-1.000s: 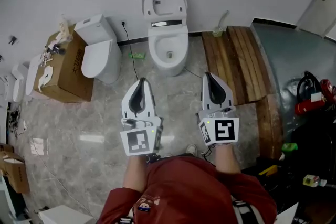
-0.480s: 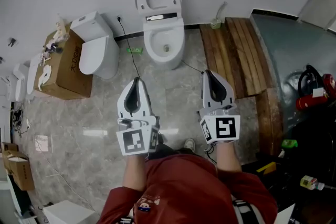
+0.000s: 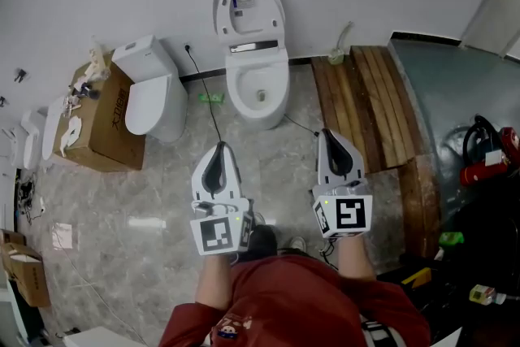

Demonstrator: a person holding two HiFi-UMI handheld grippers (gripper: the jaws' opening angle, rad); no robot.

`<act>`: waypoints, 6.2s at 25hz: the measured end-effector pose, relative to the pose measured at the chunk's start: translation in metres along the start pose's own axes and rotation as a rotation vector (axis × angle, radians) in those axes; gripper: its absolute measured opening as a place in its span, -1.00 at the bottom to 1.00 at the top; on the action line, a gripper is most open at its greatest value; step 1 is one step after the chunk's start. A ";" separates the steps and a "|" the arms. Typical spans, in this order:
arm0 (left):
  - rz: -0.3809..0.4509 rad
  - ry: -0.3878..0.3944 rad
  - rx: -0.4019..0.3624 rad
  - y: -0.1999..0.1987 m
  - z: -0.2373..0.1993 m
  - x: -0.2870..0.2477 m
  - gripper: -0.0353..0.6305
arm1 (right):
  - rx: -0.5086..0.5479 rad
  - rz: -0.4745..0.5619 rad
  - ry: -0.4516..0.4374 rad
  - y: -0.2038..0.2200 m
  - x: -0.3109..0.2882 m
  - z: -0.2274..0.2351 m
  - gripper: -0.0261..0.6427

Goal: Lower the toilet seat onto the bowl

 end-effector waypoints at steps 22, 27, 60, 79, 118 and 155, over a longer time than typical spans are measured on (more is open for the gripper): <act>0.037 0.002 0.040 0.052 -0.151 -0.115 -0.86 | 0.109 0.007 0.029 0.011 -0.174 -0.091 -0.87; 0.037 0.013 0.066 0.069 -0.184 -0.131 -0.86 | 0.127 -0.007 0.038 0.020 -0.203 -0.112 -0.87; -0.011 0.054 0.046 0.101 -0.185 -0.322 -0.86 | 0.075 -0.018 0.055 0.037 -0.372 -0.019 -0.87; -0.064 0.020 -0.002 0.113 -0.137 -0.442 -0.86 | 0.000 -0.018 0.014 0.047 -0.459 0.084 -0.87; -0.105 0.072 0.061 0.220 -0.253 -0.630 -0.86 | 0.075 -0.138 0.045 0.116 -0.703 0.072 -0.87; -0.067 0.037 0.057 0.213 -0.238 -0.768 -0.86 | 0.169 -0.131 -0.167 0.108 -0.847 0.141 -0.87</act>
Point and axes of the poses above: the fingertips, and each gripper's own axes: x backward along the fingers, z to its right, y out of its underside, the point moved 9 cm from there along x, backward along the fingers, and after that the axes turned 10 degrees about -x, right-handed, at the moved point
